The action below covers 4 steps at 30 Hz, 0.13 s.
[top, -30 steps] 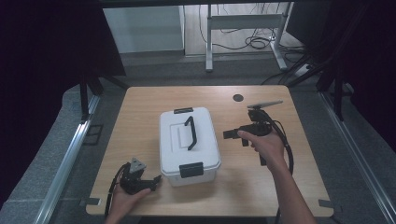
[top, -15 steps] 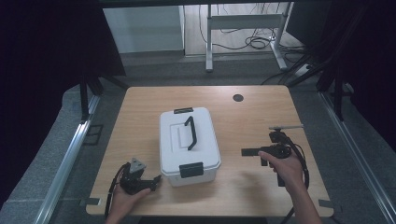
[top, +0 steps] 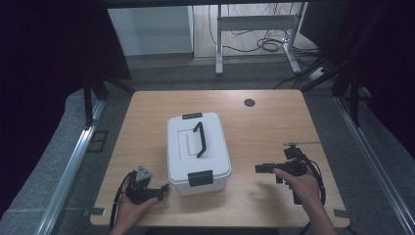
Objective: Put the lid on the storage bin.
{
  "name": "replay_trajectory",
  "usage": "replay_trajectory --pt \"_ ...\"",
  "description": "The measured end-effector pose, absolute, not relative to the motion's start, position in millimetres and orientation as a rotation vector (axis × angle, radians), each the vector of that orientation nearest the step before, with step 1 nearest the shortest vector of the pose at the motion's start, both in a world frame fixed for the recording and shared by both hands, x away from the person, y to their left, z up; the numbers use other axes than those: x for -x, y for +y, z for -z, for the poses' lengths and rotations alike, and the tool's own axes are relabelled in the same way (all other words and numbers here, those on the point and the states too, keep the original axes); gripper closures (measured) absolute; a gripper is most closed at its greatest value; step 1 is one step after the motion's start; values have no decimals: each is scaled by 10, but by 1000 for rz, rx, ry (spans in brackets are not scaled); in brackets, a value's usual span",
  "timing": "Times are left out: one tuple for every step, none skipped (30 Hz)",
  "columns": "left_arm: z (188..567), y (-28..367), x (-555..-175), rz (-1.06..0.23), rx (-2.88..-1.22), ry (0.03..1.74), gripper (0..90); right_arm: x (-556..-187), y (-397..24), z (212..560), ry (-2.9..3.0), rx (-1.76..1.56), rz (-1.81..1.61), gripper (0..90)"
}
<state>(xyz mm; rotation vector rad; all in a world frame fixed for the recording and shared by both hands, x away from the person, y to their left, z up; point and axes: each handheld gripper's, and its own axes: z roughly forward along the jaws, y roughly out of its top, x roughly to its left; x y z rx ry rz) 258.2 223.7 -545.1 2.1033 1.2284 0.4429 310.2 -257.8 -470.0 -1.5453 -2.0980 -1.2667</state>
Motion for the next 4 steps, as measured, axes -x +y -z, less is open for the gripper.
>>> replay_trajectory --pt "5451 2237 -2582 -444 -2103 1229 114 -3102 -2560 4729 -2100 1523 1259 438" --pt "5451 2237 -2582 -444 -2103 1229 114 -3102 -2560 4729 -2100 1523 1259 438" --pt "5451 2237 -2582 -444 -2103 1229 114 -3102 -2552 4744 -2101 1512 1256 438" --pt "5451 2237 -2582 -444 -2103 1230 114 -3103 -2548 4755 -2101 1506 1253 438"
